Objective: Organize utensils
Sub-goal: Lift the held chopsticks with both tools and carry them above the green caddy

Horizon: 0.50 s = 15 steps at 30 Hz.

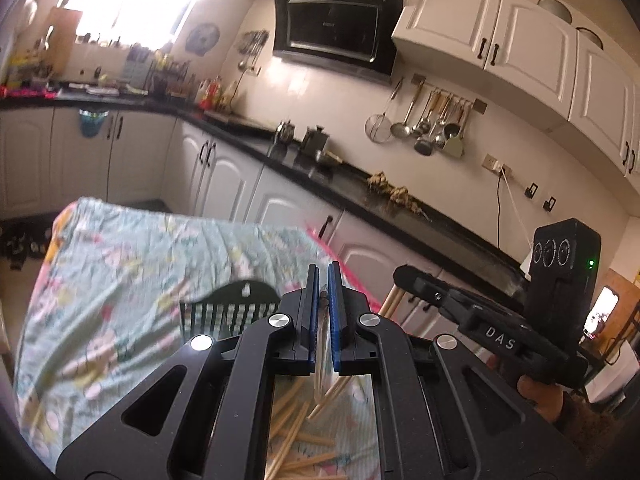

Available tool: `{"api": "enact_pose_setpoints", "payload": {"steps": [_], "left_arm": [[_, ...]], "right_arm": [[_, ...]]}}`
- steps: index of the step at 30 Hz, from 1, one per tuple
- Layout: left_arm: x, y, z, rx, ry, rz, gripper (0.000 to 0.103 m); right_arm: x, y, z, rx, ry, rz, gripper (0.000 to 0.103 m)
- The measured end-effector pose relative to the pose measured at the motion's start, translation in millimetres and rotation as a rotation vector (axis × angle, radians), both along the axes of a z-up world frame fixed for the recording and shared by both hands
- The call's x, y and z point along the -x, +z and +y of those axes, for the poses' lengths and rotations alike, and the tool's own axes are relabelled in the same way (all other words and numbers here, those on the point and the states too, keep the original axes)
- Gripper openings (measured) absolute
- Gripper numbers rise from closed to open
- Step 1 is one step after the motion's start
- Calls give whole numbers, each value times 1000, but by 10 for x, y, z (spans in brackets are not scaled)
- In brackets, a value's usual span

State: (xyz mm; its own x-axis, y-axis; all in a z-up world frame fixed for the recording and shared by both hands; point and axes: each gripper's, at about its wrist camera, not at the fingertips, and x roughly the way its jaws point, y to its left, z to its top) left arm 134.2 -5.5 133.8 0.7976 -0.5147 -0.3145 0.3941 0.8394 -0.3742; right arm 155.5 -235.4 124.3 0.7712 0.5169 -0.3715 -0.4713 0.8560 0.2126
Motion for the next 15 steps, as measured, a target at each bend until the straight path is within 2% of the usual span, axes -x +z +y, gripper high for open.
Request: {"api": "enact_pose_setpoints", "payload": {"steps": [8,15], "left_arm": [[-158,413,13,-23,35,-86,2],[-314,600,41,-43,76,-123,2]], "right_arm": [[-214,390,-38,-22,-25,-89,5],[-403,566,-46,-37,-49,-126,5]]}}
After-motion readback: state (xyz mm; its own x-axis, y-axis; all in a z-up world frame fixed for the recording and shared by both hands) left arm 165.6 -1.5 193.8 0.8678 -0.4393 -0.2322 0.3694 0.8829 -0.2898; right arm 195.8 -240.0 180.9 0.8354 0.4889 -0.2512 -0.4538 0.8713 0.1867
